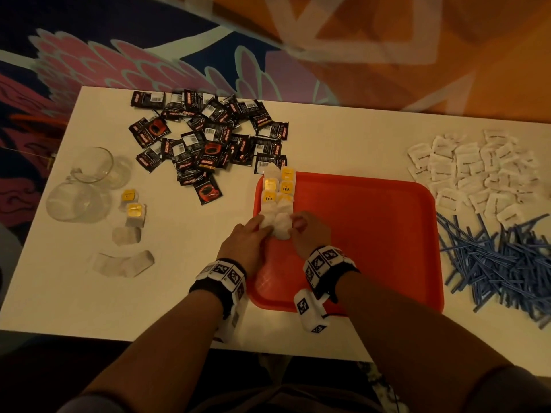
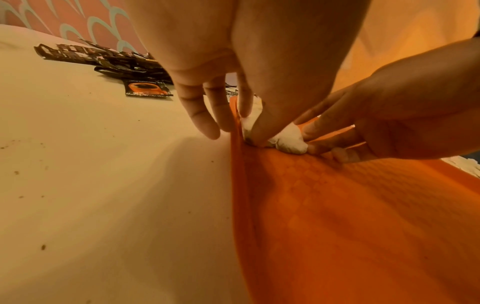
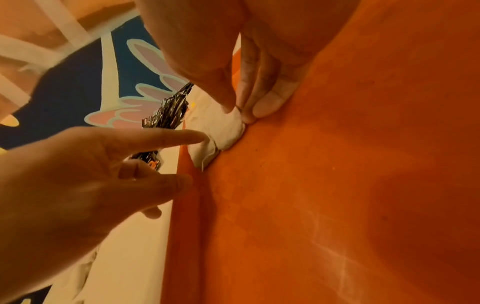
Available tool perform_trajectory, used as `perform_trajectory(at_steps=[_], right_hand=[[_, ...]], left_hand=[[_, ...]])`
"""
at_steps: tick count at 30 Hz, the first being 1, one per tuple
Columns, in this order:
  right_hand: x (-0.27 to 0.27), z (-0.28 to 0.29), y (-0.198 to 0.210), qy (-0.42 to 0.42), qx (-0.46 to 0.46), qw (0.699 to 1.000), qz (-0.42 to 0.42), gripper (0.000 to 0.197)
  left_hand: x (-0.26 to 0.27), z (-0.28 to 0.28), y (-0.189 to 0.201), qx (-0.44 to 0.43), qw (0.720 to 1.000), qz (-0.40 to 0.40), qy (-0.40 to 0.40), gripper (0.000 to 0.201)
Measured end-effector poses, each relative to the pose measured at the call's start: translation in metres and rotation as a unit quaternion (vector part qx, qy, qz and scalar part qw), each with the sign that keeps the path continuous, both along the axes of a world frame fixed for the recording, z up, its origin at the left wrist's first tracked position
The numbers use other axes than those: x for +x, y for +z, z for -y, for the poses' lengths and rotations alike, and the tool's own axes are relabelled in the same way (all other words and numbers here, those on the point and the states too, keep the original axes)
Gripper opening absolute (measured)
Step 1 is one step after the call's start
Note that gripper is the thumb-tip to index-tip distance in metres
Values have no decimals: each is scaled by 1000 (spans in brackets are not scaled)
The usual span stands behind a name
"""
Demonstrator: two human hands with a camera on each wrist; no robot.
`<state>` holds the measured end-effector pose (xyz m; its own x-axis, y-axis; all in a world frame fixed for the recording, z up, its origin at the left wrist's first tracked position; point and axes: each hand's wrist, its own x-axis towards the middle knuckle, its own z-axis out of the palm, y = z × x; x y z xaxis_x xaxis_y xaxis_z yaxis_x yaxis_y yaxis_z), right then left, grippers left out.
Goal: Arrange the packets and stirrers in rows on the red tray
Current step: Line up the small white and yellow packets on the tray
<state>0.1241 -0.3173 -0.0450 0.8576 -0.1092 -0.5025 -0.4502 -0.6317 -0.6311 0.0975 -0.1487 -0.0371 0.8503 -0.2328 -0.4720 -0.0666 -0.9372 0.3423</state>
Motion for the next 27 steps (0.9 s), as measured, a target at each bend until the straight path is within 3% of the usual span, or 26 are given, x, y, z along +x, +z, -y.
perform_trajectory(at_steps=[6,11,14,23,27], right_hand=[[3,2,3,-16,30,999,17,35],[4,-5,1,90,-17,995,47,39],[6,-7,-2,125,-46,991,12,44],[12,-6,7,121,-53,991,-5,44],[20,-7,8,49,-40,998,10,41]], left_hand=[[9,-5,-2,-59,996,40,61,50],[18,-3,-3,-39,998,23,44,53],[21,-2,-2,-39,998,15,48,54],[29,-4,-5,-46,999,0,26,59],[31,-7,-1,-80,995,25,48,52]])
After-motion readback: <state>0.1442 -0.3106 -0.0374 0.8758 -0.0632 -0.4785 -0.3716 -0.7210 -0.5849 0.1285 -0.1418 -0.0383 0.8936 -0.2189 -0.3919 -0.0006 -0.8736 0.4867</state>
